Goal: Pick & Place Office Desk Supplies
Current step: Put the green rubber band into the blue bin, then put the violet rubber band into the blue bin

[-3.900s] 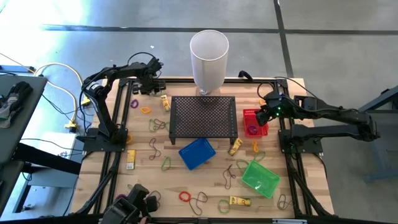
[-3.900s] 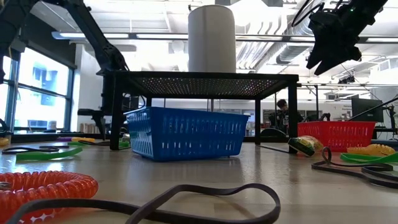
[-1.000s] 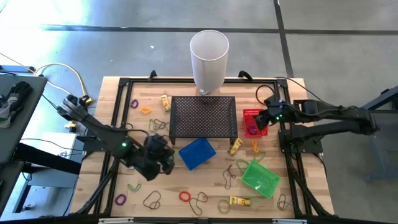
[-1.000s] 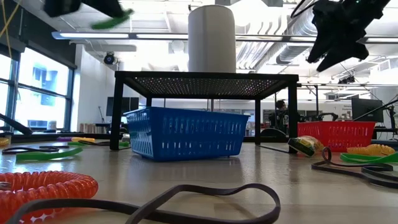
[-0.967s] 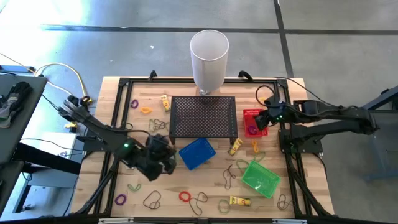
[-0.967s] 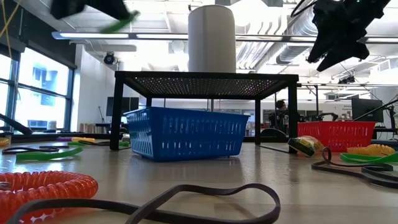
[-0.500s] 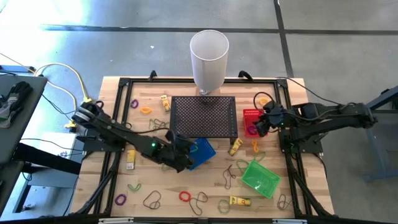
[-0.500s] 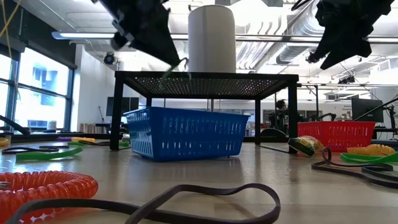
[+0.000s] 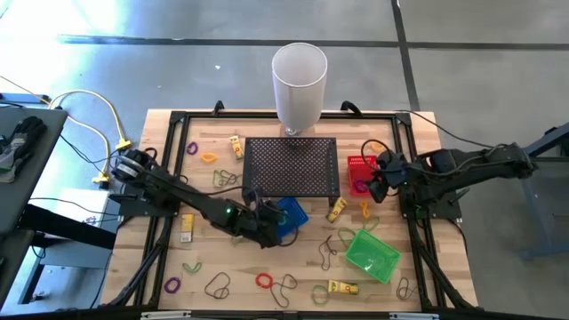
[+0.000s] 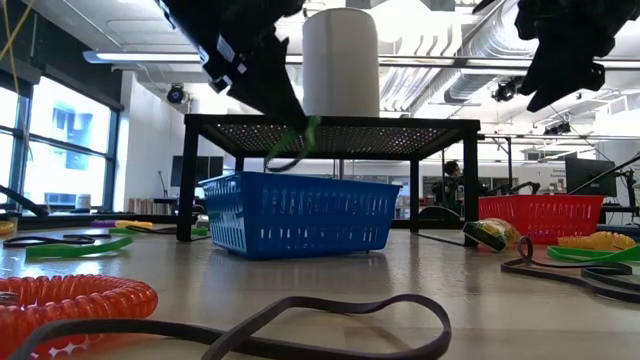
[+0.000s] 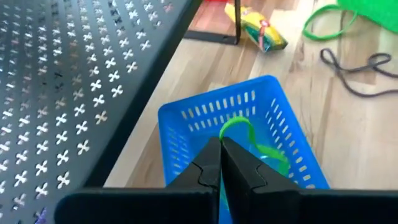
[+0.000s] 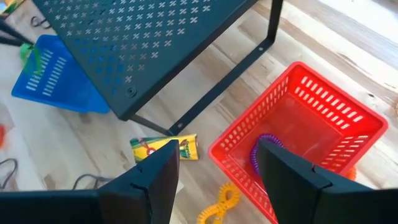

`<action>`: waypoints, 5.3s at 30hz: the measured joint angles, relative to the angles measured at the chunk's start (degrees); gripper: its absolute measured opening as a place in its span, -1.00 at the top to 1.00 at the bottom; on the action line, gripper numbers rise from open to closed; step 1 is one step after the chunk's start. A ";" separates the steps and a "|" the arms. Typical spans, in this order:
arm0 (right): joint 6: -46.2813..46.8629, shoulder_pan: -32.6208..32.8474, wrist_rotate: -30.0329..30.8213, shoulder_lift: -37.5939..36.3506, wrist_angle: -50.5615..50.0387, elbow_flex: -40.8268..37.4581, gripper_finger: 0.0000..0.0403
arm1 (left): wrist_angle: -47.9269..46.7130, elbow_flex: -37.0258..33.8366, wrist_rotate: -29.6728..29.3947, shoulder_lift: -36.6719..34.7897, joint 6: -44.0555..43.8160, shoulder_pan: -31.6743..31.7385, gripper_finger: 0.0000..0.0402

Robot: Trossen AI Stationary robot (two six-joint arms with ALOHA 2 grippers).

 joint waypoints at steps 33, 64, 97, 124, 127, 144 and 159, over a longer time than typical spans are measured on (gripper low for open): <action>-1.71 1.81 0.46 0.01 -0.34 0.00 -0.01 | -4.41 -0.02 19.86 -6.85 -15.67 0.56 0.44; -2.49 1.81 -1.29 0.02 3.34 -2.14 -0.01 | -48.45 -1.22 48.33 -13.14 -37.82 -1.76 0.44; 3.49 10.05 2.85 0.02 6.08 -2.19 -0.01 | -30.50 -20.64 35.78 -13.11 -31.97 2.77 0.44; 6.51 10.05 4.79 0.02 6.03 -2.19 -0.01 | -28.64 -20.72 37.91 -13.11 -27.09 3.16 0.44; 6.64 10.05 4.77 0.02 6.05 -2.21 -0.01 | -27.75 -20.72 37.92 -13.11 -26.74 3.16 0.44; 8.87 10.05 6.08 0.04 6.05 -2.21 -0.01 | -23.82 -24.83 38.68 -13.11 -28.73 3.05 0.44; 9.32 10.04 7.54 0.04 7.98 -2.21 -0.01 | -22.54 -26.85 38.93 -13.25 -33.36 0.34 0.99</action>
